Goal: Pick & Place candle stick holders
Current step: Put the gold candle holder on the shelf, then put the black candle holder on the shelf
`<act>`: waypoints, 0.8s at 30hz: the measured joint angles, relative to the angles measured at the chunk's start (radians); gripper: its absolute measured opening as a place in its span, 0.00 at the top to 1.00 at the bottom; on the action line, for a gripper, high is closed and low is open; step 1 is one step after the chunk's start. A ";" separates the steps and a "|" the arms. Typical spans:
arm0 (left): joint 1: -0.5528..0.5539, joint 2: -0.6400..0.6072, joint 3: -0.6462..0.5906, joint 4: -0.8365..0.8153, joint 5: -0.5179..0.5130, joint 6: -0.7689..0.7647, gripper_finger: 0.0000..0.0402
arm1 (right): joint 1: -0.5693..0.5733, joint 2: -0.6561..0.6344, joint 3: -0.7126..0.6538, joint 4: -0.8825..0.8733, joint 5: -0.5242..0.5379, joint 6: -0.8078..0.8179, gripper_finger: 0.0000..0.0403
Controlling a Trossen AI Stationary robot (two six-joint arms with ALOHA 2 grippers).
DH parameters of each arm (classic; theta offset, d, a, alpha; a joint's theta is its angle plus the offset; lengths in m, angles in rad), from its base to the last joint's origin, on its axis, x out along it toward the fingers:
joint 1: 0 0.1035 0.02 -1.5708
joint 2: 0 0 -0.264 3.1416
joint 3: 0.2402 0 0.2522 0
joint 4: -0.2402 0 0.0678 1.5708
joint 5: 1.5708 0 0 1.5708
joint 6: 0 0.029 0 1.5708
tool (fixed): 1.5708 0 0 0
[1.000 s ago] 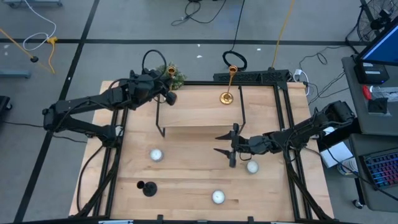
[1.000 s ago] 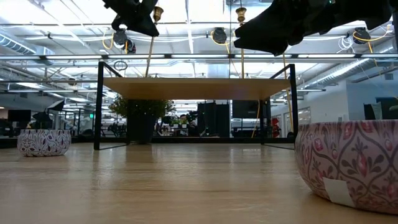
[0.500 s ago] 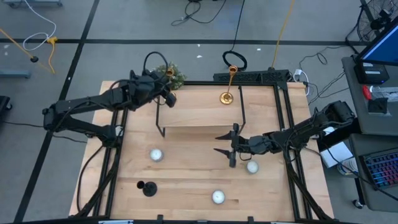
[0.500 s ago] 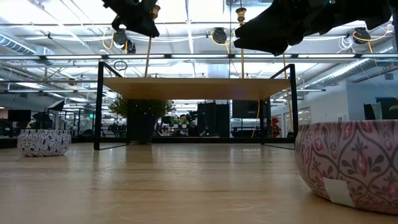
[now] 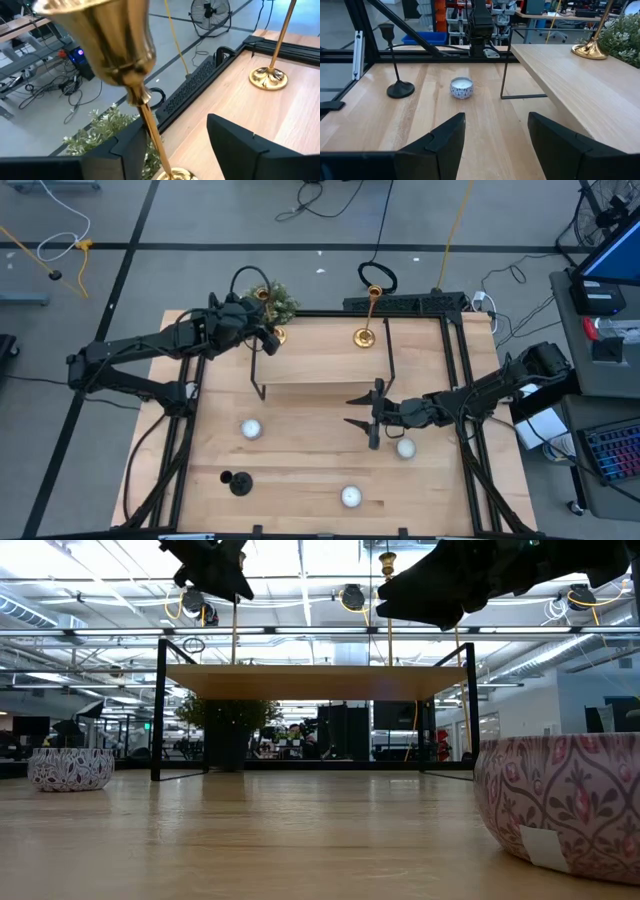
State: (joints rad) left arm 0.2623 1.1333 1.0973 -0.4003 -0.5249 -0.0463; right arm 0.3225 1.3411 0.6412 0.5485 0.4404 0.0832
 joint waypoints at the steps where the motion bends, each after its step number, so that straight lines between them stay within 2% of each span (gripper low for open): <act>1: -0.003 -0.011 0.000 -0.021 0.000 0.000 0.47 | 0.000 0.000 0.000 0.000 0.000 0.008 0.47; 7: -0.032 -0.076 -0.001 -0.053 -0.001 -0.001 0.45 | 0.000 0.000 0.000 0.007 0.000 0.010 0.47; 12: -0.079 -0.137 -0.001 -0.140 0.011 -0.020 0.45 | 0.000 0.000 0.000 0.008 0.001 0.010 0.47; 15: -0.113 -0.163 -0.001 -0.207 0.081 -0.022 0.45 | 0.000 0.000 0.000 0.004 0.001 0.010 0.47; 20: -0.207 -0.172 -0.001 -0.325 0.300 -0.046 0.49 | 0.000 0.000 0.000 0.001 0.001 0.010 0.47; 24: -0.311 -0.171 0.000 -0.394 0.414 -0.028 0.52 | 0.000 0.000 0.000 0.000 0.001 0.010 0.47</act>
State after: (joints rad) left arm -0.0485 0.9626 1.0969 -0.7947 -0.1108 -0.0742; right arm 0.3223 1.3415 0.6411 0.5484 0.4412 0.0929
